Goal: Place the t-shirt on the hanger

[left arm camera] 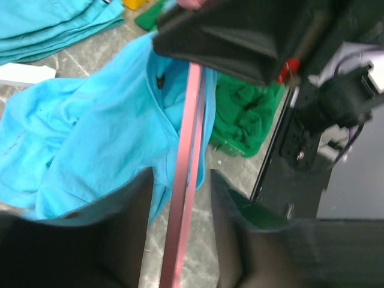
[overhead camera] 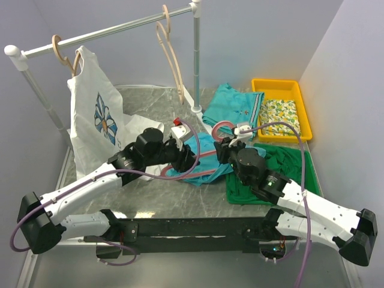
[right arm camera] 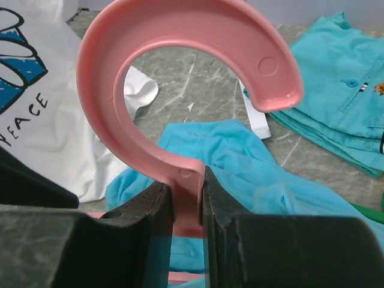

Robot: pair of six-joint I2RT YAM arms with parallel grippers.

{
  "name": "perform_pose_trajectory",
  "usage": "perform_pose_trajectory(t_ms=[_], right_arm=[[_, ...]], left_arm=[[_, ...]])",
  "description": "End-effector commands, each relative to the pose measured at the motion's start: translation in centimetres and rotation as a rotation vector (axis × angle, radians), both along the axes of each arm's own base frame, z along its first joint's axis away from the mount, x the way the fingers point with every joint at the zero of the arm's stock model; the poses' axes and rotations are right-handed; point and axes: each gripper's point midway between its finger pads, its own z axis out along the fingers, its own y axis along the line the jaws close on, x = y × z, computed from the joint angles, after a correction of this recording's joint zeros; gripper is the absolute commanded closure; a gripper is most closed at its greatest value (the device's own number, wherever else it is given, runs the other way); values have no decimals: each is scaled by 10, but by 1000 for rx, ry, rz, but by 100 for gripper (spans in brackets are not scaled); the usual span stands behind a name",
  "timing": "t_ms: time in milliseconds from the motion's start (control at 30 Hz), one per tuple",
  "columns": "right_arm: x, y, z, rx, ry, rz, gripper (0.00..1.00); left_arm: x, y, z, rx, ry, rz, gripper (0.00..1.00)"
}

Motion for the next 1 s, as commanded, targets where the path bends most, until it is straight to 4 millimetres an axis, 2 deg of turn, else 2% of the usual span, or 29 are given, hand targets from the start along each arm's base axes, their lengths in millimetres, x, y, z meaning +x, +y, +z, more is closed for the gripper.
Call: perform_pose_trajectory(t_ms=[0,33,133,200,267,367,433,467,500,533,567,633,667,767,833,867,967], right_arm=[[2,2,14,61,-65,-7,100],[2,1,11,54,-66,-8,100],[1,-2,6,46,-74,-11,100],[-1,-3,7,55,-81,-7,100],[-3,-6,5,63,-90,-5,100],[-7,-9,7,89,-113,8,100],[-11,-8,6,104,-125,29,100],[-14,-9,10,121,-139,37,100],[-15,-10,9,127,-144,41,100],[-17,-10,8,135,-149,52,100],[-20,-11,11,150,-162,58,100],[-22,-12,10,158,-166,64,100],[-22,-14,11,162,-171,62,100],[-23,-15,11,169,-177,62,100],[-23,-15,10,166,-174,60,100],[-23,-14,10,164,-172,62,100],[-23,-13,10,166,-172,65,100]], left_arm=[[15,-3,33,-83,33,115,48],[21,0,37,-92,30,159,47],[34,13,62,-183,33,285,32],[43,30,80,-269,65,379,25],[58,52,87,-317,117,461,24],[72,66,65,-300,267,516,31],[76,67,45,-259,331,529,37],[79,64,27,-230,375,528,43],[75,58,19,-222,412,491,45],[75,53,13,-222,428,474,52],[75,48,-9,-194,474,463,54],[69,38,-27,-179,541,408,59],[69,32,-42,-171,578,405,60],[60,18,-65,-142,618,377,62],[53,5,-67,-110,604,355,58],[51,3,-77,-71,608,353,56],[43,-11,-87,-36,627,308,53]])
